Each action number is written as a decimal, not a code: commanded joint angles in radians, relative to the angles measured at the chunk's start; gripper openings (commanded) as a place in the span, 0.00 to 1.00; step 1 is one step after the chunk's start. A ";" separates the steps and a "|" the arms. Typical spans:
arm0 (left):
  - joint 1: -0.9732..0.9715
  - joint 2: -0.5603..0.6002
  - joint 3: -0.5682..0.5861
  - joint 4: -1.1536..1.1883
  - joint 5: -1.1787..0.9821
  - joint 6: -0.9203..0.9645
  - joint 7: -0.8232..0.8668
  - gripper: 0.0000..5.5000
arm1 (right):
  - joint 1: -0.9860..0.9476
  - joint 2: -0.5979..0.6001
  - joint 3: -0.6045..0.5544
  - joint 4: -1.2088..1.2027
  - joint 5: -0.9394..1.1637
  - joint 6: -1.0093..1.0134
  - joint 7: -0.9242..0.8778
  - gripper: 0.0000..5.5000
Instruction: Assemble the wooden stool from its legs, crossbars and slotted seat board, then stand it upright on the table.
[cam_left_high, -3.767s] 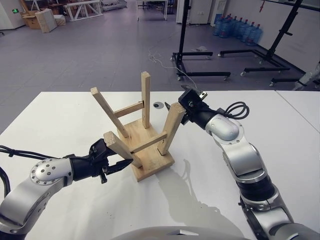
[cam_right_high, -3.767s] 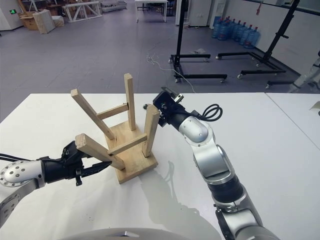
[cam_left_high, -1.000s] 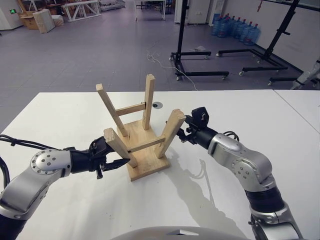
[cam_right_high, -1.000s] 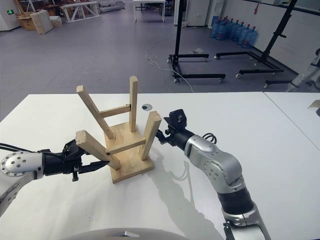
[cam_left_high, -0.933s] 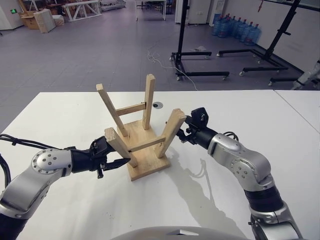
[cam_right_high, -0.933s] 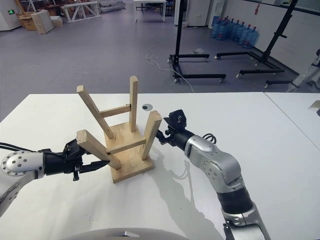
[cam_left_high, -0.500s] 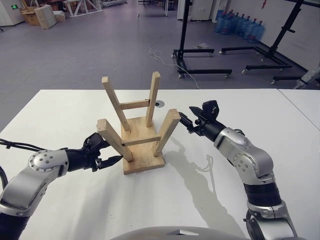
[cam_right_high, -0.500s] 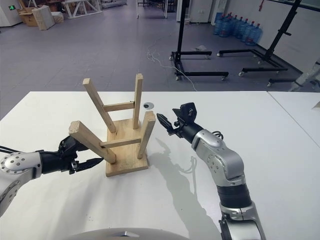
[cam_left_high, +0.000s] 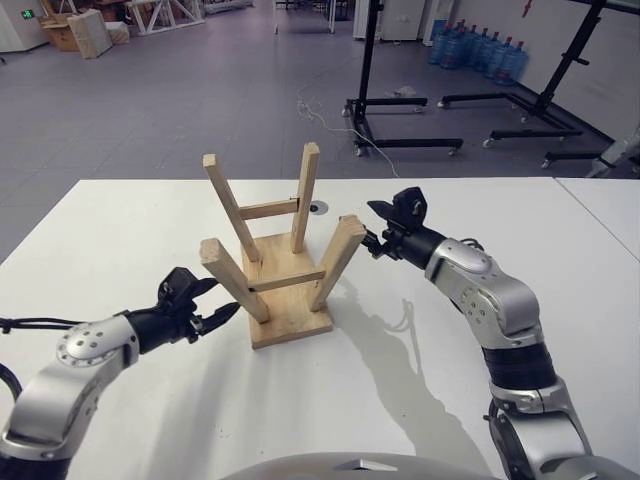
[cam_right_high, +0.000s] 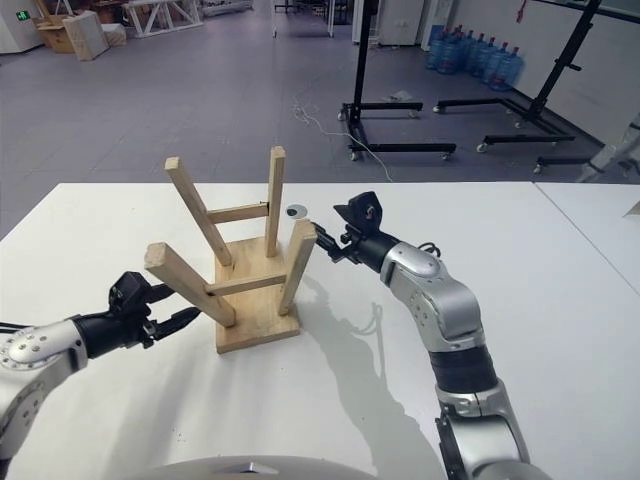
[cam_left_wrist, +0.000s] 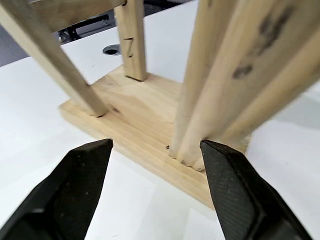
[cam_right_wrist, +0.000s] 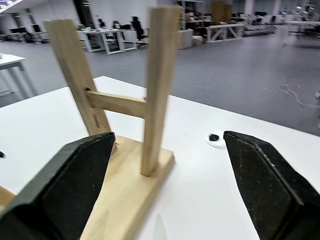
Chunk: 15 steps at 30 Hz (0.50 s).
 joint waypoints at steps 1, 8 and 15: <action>0.063 -0.030 0.004 -0.006 0.036 0.010 0.065 0.58 | -0.005 -0.043 0.052 -0.074 0.046 0.049 0.128 0.73; 0.196 -0.044 0.039 -0.003 0.112 0.013 0.150 0.58 | 0.045 -0.178 0.050 -0.230 0.174 0.181 0.309 0.73; 0.324 -0.034 0.101 -0.020 0.145 -0.010 0.140 0.58 | -0.011 -0.129 0.074 -0.291 0.246 0.254 0.288 0.73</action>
